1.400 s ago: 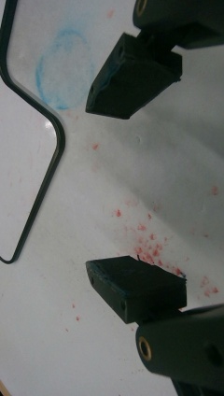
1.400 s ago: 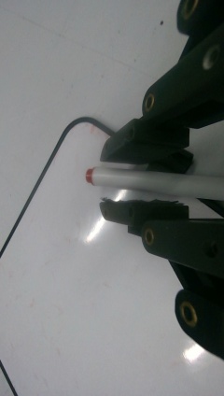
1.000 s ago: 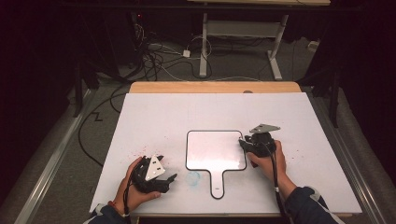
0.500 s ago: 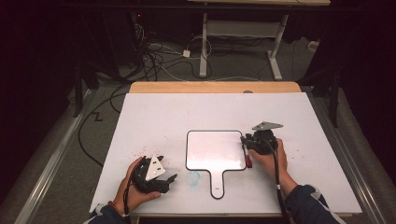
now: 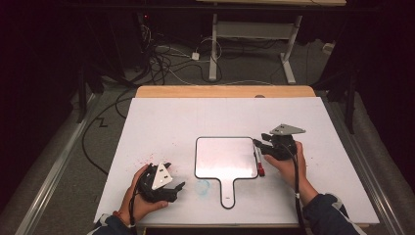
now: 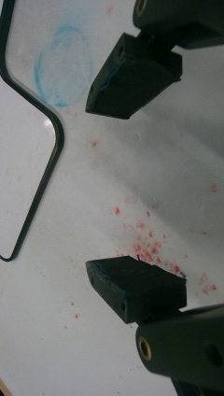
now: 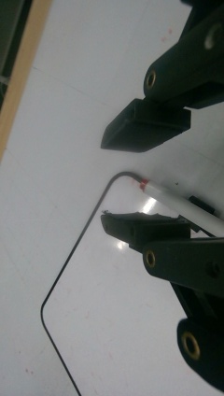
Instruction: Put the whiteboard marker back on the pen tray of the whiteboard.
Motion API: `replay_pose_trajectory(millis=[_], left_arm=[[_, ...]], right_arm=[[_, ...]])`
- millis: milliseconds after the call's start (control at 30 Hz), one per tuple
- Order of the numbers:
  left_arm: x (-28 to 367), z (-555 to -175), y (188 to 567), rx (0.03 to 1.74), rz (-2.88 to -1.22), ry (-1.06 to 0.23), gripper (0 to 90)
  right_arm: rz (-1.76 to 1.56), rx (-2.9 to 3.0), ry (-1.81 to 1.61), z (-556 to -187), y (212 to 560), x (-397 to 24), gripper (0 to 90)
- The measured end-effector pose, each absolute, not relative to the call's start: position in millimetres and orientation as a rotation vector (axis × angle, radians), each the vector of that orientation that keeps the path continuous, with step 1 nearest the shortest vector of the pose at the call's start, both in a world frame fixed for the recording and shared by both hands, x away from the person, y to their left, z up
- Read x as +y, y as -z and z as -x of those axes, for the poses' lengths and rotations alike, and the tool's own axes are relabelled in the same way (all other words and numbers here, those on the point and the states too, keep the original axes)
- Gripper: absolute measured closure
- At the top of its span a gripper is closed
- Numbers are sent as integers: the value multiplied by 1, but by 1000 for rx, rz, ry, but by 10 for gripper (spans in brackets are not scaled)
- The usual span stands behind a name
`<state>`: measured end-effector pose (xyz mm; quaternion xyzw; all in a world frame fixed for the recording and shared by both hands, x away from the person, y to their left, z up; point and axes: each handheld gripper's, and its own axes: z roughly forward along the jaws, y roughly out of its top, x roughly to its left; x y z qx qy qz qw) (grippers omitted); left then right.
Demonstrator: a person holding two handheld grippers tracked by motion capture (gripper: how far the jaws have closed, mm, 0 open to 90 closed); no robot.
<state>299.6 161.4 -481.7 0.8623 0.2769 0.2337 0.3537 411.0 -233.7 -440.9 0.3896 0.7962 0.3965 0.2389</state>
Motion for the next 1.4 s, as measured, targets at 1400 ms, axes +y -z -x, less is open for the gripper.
replay_pose_trajectory(millis=[1400], left_arm=[[161,-299,479,735,-2227,-659,202]], right_arm=[[-713,2013,-1161,-324,409,-300,286]])
